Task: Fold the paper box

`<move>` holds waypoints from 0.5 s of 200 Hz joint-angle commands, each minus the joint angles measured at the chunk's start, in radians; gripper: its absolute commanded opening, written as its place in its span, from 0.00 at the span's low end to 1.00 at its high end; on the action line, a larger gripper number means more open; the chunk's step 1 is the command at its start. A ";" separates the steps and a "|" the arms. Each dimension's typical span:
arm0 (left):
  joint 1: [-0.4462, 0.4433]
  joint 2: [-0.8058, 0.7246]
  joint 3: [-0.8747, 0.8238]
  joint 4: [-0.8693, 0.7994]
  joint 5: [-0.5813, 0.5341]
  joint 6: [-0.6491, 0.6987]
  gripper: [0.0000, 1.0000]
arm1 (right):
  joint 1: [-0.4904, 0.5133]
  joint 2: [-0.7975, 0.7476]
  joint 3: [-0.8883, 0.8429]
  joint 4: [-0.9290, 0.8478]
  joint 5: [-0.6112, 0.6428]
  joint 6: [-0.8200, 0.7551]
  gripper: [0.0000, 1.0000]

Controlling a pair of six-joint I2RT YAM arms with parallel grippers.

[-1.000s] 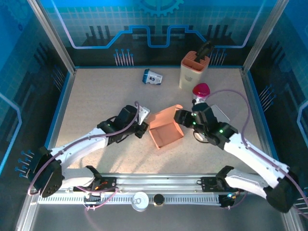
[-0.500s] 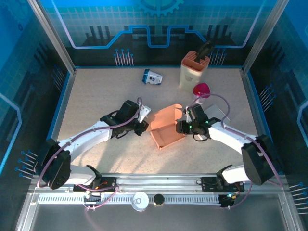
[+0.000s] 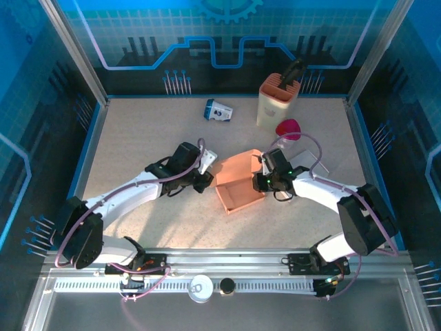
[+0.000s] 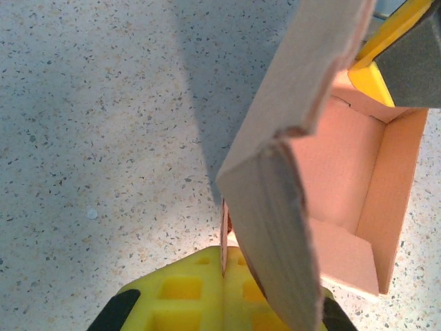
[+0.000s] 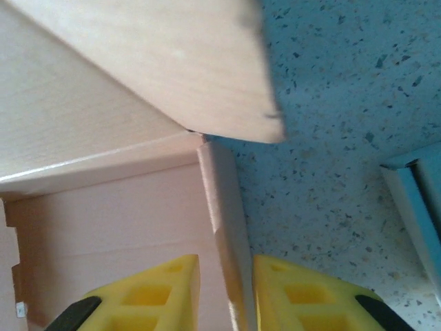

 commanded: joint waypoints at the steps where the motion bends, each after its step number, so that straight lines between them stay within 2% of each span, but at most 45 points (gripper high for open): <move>1: 0.004 0.012 0.029 -0.025 -0.016 0.023 0.00 | 0.031 -0.014 -0.024 -0.009 0.060 -0.010 0.28; 18: 0.004 0.013 0.030 -0.029 -0.024 0.023 0.00 | 0.034 -0.046 -0.064 0.025 0.065 -0.002 0.30; 47: 0.004 0.009 0.033 -0.032 -0.021 0.023 0.00 | 0.033 -0.077 -0.097 0.037 0.084 0.001 0.20; 100: 0.003 0.011 0.039 -0.033 -0.008 0.003 0.01 | 0.062 -0.036 -0.080 0.028 0.134 0.000 0.15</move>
